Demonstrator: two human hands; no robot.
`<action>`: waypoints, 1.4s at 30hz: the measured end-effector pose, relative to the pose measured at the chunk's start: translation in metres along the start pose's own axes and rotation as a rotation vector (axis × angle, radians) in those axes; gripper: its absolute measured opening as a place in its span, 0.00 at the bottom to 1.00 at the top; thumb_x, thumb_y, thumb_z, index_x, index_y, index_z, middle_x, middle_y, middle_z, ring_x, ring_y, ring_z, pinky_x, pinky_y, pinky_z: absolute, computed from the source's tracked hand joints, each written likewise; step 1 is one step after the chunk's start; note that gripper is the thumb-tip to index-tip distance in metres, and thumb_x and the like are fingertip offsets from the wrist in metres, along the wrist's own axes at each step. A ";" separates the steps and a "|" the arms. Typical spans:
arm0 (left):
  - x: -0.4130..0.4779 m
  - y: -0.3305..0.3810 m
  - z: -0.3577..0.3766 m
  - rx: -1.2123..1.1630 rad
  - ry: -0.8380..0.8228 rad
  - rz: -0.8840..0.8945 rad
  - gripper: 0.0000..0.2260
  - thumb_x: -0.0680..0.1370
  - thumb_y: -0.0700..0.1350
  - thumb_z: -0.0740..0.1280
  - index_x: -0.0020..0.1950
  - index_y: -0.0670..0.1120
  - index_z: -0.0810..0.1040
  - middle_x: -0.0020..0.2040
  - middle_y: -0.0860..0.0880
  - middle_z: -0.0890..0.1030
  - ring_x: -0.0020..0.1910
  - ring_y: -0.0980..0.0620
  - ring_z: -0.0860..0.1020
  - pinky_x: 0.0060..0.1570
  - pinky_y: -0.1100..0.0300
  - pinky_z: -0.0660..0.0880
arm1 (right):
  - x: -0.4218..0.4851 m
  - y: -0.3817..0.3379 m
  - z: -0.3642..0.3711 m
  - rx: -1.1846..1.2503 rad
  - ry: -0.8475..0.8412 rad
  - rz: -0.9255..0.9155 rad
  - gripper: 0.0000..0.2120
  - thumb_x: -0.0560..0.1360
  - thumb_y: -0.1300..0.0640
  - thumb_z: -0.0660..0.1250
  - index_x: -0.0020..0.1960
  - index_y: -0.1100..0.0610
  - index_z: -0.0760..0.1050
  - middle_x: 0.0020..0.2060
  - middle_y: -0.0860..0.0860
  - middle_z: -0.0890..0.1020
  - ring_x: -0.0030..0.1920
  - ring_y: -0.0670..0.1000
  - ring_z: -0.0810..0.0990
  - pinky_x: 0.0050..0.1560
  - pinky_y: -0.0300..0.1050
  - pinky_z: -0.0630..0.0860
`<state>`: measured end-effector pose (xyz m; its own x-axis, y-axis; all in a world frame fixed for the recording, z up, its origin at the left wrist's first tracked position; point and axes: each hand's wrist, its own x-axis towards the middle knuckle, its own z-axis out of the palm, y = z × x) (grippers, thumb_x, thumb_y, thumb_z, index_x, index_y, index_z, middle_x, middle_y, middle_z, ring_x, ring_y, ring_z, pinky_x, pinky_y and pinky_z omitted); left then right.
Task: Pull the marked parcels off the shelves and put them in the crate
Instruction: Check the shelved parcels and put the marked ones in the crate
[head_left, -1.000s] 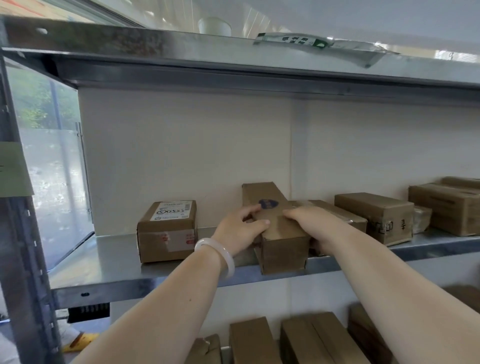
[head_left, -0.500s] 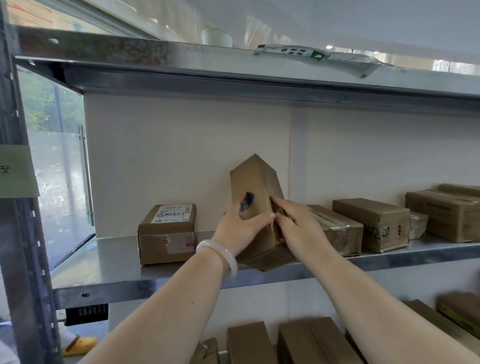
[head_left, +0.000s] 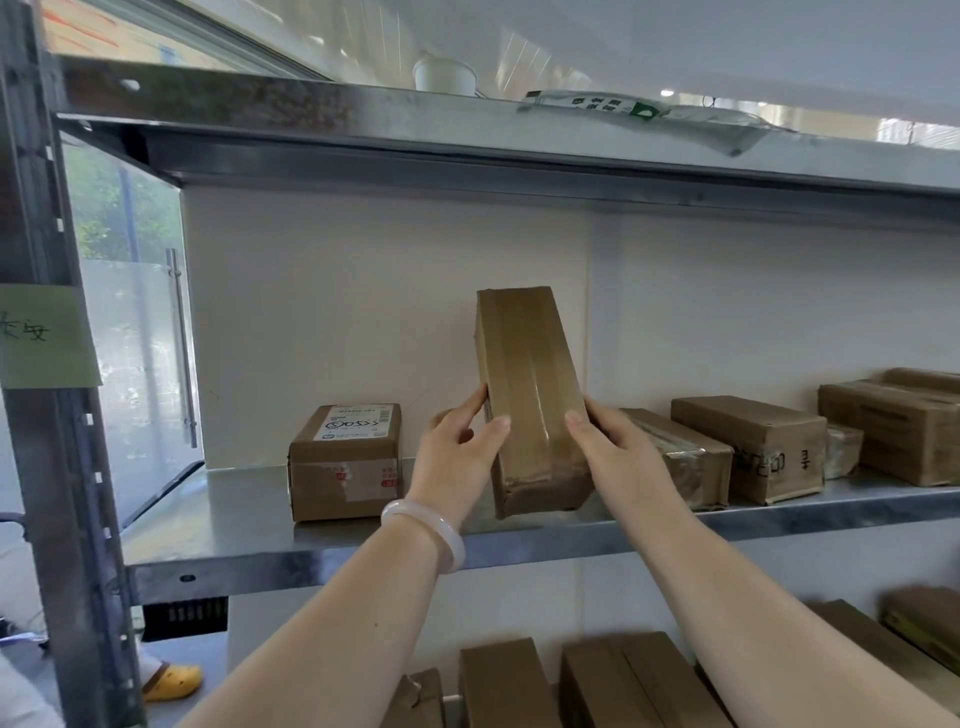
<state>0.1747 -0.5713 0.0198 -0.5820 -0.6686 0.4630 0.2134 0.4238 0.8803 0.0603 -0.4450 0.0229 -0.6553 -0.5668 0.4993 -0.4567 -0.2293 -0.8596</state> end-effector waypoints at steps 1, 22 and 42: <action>0.000 -0.001 -0.002 0.032 0.025 0.017 0.17 0.79 0.51 0.66 0.68 0.60 0.74 0.57 0.60 0.80 0.57 0.60 0.78 0.56 0.63 0.76 | -0.001 0.000 0.001 0.002 -0.005 -0.010 0.10 0.80 0.46 0.62 0.57 0.36 0.79 0.49 0.31 0.82 0.51 0.32 0.78 0.45 0.28 0.75; -0.026 0.011 0.004 -0.420 -0.030 -0.071 0.27 0.77 0.44 0.70 0.74 0.56 0.66 0.60 0.49 0.82 0.58 0.50 0.81 0.59 0.47 0.78 | -0.031 0.000 0.000 0.029 0.079 -0.074 0.20 0.79 0.57 0.65 0.66 0.38 0.70 0.52 0.33 0.78 0.52 0.30 0.76 0.40 0.29 0.76; -0.141 0.007 0.139 -0.570 -0.806 -0.123 0.32 0.60 0.59 0.79 0.58 0.78 0.70 0.56 0.67 0.80 0.54 0.63 0.80 0.44 0.63 0.80 | -0.234 -0.026 -0.122 -0.033 0.634 0.075 0.27 0.64 0.45 0.71 0.62 0.35 0.73 0.57 0.36 0.81 0.57 0.39 0.79 0.48 0.41 0.80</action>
<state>0.1486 -0.3892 -0.0537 -0.9395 0.0166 0.3420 0.3378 -0.1194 0.9336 0.1521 -0.2100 -0.0579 -0.9101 0.0007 0.4143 -0.4079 -0.1769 -0.8957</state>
